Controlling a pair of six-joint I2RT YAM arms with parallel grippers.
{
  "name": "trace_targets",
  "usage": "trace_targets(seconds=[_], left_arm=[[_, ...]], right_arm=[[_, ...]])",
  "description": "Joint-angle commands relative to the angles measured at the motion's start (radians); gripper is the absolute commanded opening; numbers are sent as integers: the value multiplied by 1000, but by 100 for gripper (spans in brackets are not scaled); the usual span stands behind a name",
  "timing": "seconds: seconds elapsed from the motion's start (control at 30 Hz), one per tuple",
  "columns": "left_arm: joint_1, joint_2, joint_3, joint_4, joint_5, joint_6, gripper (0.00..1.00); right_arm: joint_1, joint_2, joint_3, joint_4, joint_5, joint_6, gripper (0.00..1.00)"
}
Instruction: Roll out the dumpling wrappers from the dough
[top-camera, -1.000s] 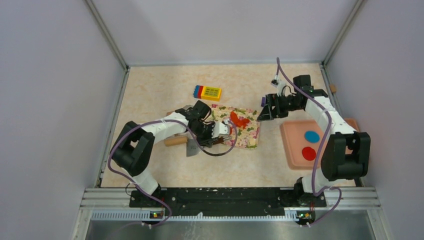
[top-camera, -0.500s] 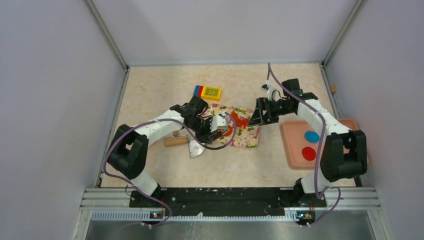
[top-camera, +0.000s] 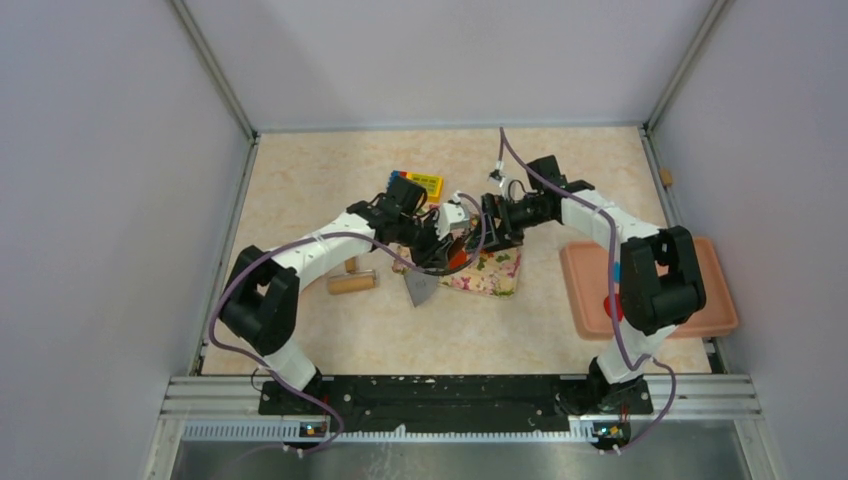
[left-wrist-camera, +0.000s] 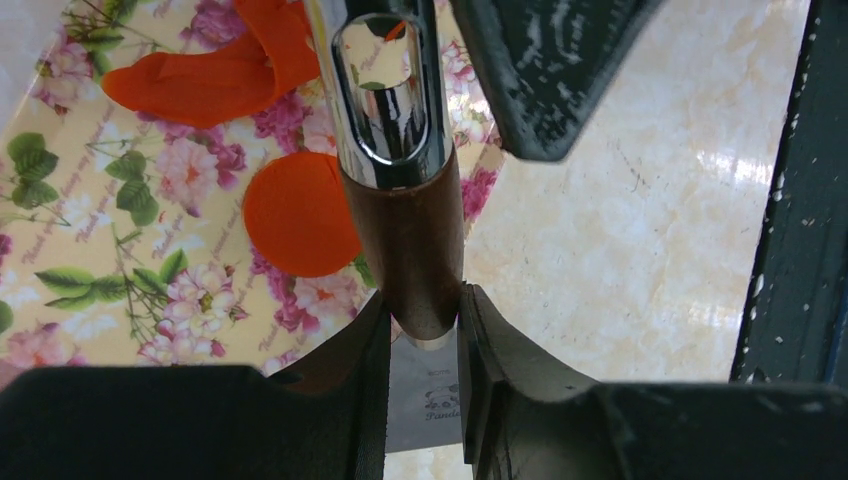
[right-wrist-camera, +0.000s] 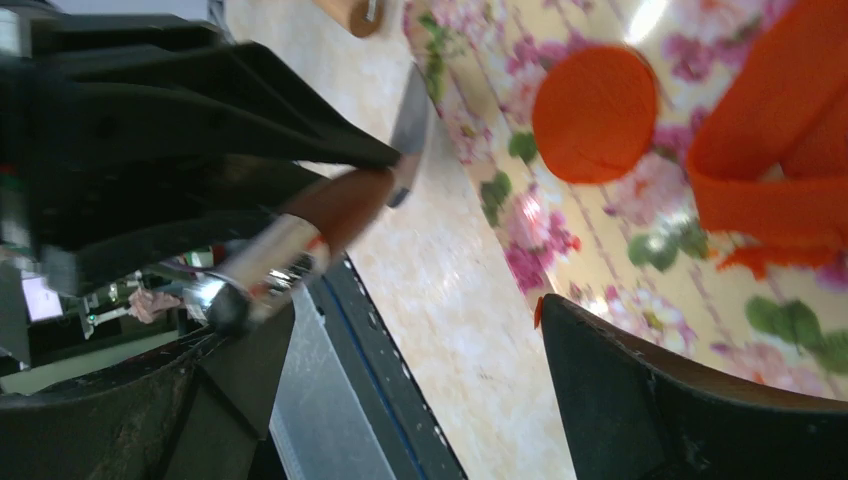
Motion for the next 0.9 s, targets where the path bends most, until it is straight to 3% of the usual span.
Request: trace_targets(seconds=[0.0,0.13,0.27,0.37,0.67,0.87], left_arm=[[-4,30,42,81,33,-143,0],[-5,36,31,99,37,-204,0],[-5,21,11,127,47,-230,0],[-7,19,20,138,54,-245,0],[-11,15,23,149,70,-243,2],[-12,10,23,154,78,-239,2]], right_arm=[[28,13,72,130,-110,74,95],[28,11,78,118,-180,57,92],[37,-6,78,119,-111,78,92],[64,12,110,59,31,65,88],[113,67,143,75,69,62,59],[122,71,142,77,67,55,49]])
